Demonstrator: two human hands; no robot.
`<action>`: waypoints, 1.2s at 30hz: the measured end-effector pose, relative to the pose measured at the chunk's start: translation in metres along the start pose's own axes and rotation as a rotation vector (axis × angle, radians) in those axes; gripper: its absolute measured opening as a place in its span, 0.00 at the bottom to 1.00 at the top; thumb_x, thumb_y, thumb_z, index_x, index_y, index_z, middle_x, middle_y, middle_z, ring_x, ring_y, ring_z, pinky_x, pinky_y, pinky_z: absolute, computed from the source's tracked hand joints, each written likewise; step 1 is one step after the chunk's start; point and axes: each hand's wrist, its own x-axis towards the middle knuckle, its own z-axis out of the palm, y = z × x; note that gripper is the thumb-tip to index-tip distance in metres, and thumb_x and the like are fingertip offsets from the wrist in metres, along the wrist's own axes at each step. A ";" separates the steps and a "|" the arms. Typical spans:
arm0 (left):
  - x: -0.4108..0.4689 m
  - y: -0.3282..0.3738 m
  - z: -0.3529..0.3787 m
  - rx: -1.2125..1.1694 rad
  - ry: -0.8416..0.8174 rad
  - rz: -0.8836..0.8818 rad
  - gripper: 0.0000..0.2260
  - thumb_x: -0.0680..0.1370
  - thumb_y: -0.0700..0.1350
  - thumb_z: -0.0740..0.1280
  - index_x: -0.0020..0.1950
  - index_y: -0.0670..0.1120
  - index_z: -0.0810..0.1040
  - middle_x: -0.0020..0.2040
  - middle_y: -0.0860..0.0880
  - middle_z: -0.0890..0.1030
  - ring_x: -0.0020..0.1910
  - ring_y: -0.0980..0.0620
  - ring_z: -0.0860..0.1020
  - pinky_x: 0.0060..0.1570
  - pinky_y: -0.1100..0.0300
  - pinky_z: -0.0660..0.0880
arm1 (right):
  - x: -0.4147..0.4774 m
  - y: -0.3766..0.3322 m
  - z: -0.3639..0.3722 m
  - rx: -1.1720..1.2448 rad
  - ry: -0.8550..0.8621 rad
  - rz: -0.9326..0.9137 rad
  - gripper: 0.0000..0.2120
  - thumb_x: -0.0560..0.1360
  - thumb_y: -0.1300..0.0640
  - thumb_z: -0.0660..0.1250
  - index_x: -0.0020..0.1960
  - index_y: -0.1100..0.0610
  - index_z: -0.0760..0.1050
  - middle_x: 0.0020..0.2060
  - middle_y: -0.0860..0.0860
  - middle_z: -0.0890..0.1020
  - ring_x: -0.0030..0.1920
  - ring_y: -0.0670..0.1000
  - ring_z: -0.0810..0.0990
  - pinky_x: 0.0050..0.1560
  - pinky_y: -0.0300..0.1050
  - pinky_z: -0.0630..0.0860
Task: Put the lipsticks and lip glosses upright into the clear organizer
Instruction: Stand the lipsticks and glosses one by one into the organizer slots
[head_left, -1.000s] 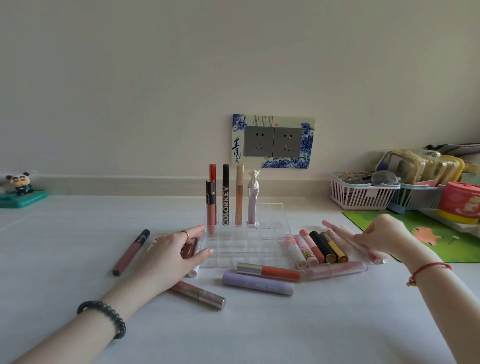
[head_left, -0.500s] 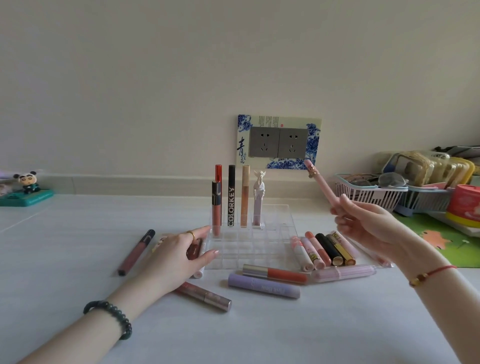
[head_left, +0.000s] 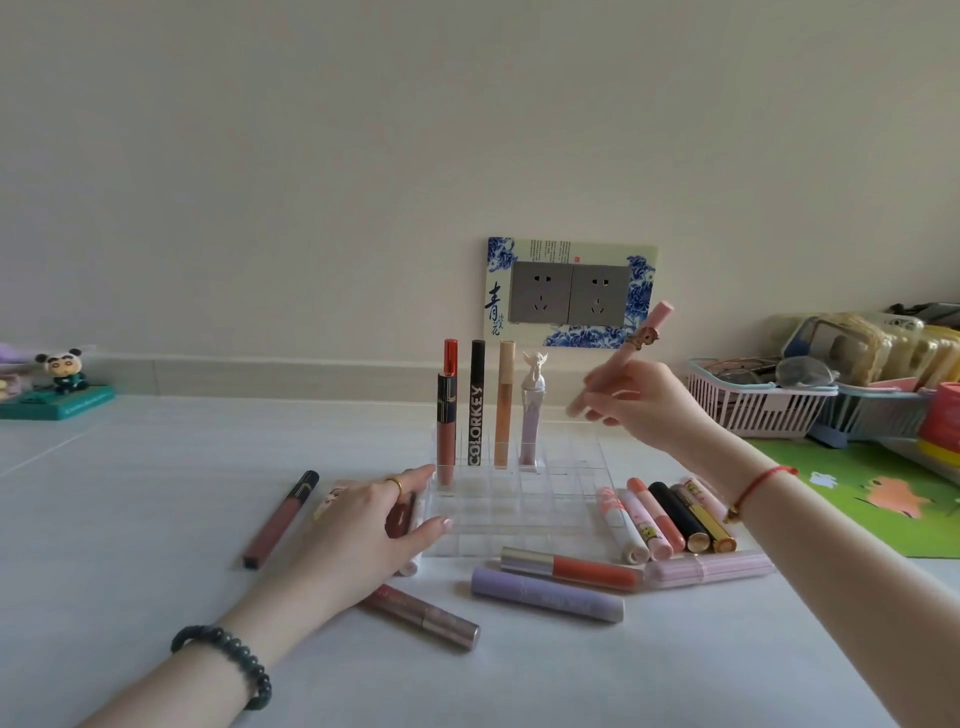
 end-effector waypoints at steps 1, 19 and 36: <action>0.001 -0.002 0.000 -0.011 -0.006 -0.006 0.24 0.72 0.59 0.64 0.67 0.59 0.67 0.33 0.54 0.76 0.29 0.64 0.79 0.44 0.60 0.73 | 0.005 -0.001 0.003 -0.035 -0.019 -0.017 0.04 0.73 0.64 0.65 0.47 0.60 0.74 0.37 0.48 0.82 0.38 0.46 0.81 0.41 0.37 0.79; 0.004 -0.005 0.004 -0.065 -0.019 0.017 0.24 0.73 0.58 0.65 0.67 0.59 0.66 0.50 0.53 0.81 0.28 0.65 0.80 0.33 0.69 0.70 | 0.019 0.013 0.029 -0.447 -0.247 0.026 0.10 0.73 0.60 0.65 0.53 0.61 0.78 0.43 0.52 0.77 0.42 0.50 0.75 0.36 0.30 0.69; 0.002 -0.003 0.002 -0.040 -0.023 0.020 0.24 0.72 0.59 0.65 0.68 0.59 0.66 0.47 0.67 0.71 0.30 0.65 0.80 0.57 0.59 0.73 | 0.030 0.011 0.029 -0.553 -0.337 0.068 0.13 0.74 0.58 0.65 0.56 0.63 0.77 0.52 0.58 0.80 0.52 0.57 0.78 0.54 0.45 0.76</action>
